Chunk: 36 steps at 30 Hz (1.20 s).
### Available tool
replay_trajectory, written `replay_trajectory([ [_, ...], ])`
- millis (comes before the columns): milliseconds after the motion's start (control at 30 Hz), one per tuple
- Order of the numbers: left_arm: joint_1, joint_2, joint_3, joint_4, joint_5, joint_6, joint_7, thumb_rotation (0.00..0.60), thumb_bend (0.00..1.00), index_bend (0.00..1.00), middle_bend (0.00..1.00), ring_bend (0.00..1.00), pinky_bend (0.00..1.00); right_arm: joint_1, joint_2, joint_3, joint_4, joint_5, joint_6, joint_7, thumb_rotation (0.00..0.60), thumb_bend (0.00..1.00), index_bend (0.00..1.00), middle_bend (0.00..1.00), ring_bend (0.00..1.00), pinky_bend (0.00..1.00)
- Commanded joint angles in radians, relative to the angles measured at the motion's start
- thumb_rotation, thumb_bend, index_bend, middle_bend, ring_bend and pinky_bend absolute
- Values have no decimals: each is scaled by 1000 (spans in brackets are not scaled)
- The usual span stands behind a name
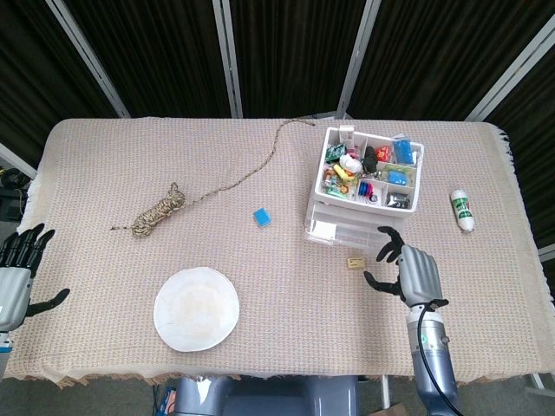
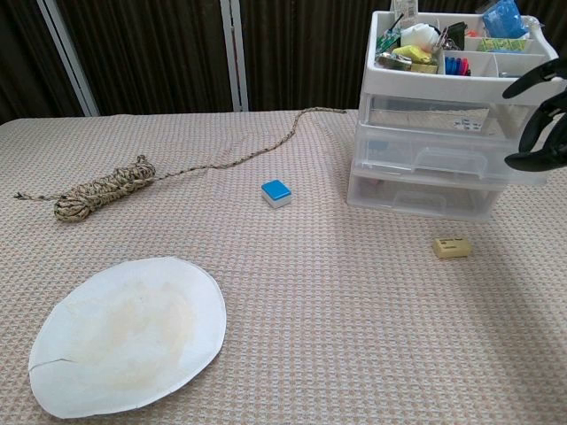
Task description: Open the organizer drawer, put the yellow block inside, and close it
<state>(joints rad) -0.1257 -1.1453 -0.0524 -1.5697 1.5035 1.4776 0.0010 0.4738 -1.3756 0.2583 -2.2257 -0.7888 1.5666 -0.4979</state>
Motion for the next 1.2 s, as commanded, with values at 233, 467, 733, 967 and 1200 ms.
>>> replay_trajectory([
  [233, 0, 0, 0, -1, 0, 0, 1, 600, 208, 17, 0, 0, 0, -58, 10, -99, -58, -223, 68, -11, 600, 155, 133, 479, 445, 423],
  [467, 1, 0, 0, -2, -1, 1, 1, 600, 206, 17, 0, 0, 0, -92, -7, -227, -53, -405, 32, -32, 600, 153, 131, 478, 445, 423],
  [733, 0, 1, -1, -4, -1, -1, -5, 600, 206, 17, 0, 0, 0, -97, -31, -277, -9, -440, -49, -46, 600, 152, 132, 478, 445, 423],
  [967, 0, 3, -1, -5, -2, -2, -10, 600, 208, 18, 0, 0, 0, -95, -75, -244, 43, -360, -94, -49, 600, 152, 161, 479, 446, 423],
  [1200, -1, 3, 0, -4, -2, -4, -11, 600, 207, 18, 0, 0, 0, -85, -103, -190, 99, -258, -132, -29, 600, 152, 229, 478, 446, 423],
])
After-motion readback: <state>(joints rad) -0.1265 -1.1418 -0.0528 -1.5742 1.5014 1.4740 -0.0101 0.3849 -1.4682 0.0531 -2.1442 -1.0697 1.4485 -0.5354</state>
